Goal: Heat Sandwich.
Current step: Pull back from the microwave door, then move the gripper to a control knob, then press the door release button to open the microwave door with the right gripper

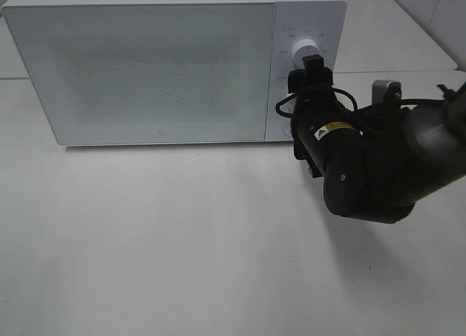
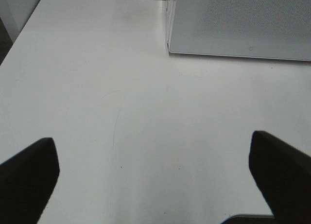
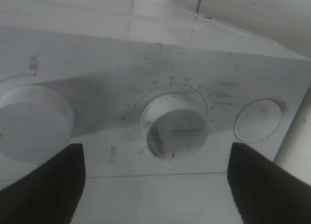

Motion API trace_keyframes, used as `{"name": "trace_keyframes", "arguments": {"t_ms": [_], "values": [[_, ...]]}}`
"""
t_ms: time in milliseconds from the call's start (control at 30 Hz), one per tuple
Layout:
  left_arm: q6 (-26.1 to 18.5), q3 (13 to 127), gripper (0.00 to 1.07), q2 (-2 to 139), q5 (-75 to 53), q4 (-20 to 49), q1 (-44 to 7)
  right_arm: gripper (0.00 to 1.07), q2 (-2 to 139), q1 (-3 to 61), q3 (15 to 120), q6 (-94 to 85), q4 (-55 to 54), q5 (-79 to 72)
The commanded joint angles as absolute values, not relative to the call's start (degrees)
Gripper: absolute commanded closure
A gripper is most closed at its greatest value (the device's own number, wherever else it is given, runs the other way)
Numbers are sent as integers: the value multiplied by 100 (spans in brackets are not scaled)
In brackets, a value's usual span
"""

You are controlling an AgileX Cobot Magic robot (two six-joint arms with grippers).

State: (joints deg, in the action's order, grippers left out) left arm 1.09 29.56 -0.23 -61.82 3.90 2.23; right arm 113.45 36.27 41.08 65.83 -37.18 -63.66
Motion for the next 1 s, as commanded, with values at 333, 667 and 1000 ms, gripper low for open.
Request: {"name": "trace_keyframes", "arguments": {"t_ms": [333, 667, 1000], "values": [[115, 2951, 7, -120, -6148, 390, 212, 32, 10027, 3615, 3392, 4326, -2830, -4526], [115, 2951, 7, -120, -6148, 390, 212, 32, 8990, 3615, 3403, 1054, -2555, -1994], [115, 2951, 7, -120, -6148, 390, 212, 32, 8428, 3209, 3696, -1008, -2538, 304]]}}
